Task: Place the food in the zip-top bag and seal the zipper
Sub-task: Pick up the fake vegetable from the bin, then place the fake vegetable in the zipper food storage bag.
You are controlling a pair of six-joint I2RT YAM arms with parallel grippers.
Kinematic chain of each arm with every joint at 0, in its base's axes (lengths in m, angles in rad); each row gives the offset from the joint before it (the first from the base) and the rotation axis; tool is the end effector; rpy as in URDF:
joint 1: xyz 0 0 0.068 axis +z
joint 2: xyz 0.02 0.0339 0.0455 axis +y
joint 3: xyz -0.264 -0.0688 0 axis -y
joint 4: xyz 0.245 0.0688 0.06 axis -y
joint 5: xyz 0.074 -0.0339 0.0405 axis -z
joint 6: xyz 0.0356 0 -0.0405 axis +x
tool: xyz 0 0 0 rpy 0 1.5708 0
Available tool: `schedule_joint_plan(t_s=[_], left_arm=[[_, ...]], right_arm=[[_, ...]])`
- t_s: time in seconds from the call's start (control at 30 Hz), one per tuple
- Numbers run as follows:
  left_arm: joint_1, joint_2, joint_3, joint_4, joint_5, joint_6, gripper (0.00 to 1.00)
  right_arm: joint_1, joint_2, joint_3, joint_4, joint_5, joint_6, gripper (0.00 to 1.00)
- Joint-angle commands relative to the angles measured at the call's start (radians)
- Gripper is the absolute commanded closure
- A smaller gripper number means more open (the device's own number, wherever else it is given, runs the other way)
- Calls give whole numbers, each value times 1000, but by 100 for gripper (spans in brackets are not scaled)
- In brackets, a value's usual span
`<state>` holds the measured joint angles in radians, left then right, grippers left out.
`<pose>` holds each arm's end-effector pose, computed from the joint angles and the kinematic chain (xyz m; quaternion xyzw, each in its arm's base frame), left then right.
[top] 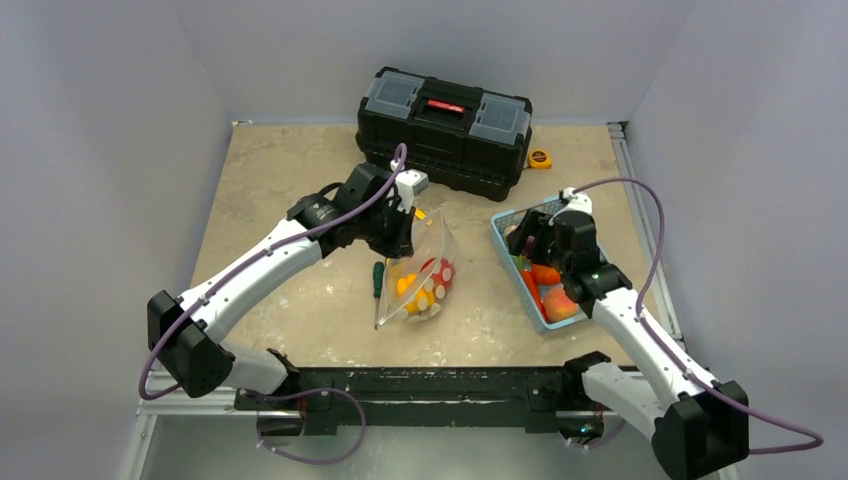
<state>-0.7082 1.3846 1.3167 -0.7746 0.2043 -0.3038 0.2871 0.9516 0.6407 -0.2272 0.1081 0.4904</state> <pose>0.2172 -0.1955 0.3349 0.2223 0.9033 -0.2551 0.2637 0.2047 0.0564 0.2546 0.1147 0.8612 0.1434 0.4740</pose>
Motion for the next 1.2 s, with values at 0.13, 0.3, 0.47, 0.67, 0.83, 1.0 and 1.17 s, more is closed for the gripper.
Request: schedule_joint_plan(t_s=[0.13,0.3,0.47,0.67,0.83,1.0,1.17], left_arm=[[1,-7,39,-1,-18,-11,100],[0,-7,41,-5,-27,-6,100],[0,-7,41,-5,-27,-6,100],[0,-3,42,-6,-23,-6,100],[0,-2,45,-10,-25,-1,100],[1,-5,49,-12,-15,2,100],[1,-11,47,-4,33,-1,100]], right_arm=[[265,-18,152,-124,67,96,100],[386,-26,242,-173,112,133,100],[505,-47,299,-152,94,147,100],[701,-68,356,-89,136,109,100],[805,-17,364,34,55,78,100],[896,92,414,39,186,52,100],[899,167,423,20,372,40,100]])
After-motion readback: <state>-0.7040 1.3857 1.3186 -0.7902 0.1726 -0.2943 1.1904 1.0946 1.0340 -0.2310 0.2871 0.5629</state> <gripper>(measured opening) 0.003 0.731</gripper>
